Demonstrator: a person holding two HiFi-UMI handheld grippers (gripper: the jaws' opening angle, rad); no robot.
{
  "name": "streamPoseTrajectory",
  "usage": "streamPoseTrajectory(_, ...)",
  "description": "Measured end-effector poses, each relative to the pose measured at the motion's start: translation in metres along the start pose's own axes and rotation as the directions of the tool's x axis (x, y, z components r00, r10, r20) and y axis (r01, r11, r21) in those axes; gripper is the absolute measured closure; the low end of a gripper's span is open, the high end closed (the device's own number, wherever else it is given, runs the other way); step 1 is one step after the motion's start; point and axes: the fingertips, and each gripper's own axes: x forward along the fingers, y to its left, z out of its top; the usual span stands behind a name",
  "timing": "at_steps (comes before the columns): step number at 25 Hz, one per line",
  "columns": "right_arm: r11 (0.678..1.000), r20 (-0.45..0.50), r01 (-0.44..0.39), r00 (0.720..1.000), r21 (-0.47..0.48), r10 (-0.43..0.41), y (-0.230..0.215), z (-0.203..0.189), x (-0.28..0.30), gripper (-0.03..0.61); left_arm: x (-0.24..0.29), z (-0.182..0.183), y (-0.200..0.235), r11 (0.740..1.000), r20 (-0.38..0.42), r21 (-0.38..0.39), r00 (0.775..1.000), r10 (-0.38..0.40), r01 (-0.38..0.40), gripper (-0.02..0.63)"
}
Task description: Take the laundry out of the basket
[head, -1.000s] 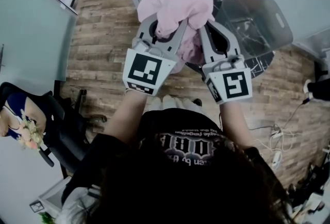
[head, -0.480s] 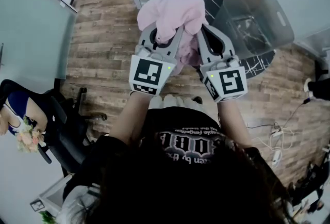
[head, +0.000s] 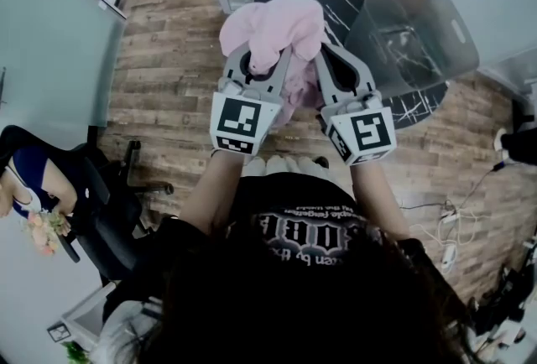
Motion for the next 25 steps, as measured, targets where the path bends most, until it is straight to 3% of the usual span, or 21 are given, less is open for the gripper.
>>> streamPoseTrajectory(25,1.000,-0.021,0.029,0.999,0.009,-0.029,-0.0041,-0.0038,0.0028,0.552,-0.0048,-0.0098,0.0088,1.000,-0.026,-0.001,0.999,0.020,-0.020,0.525)
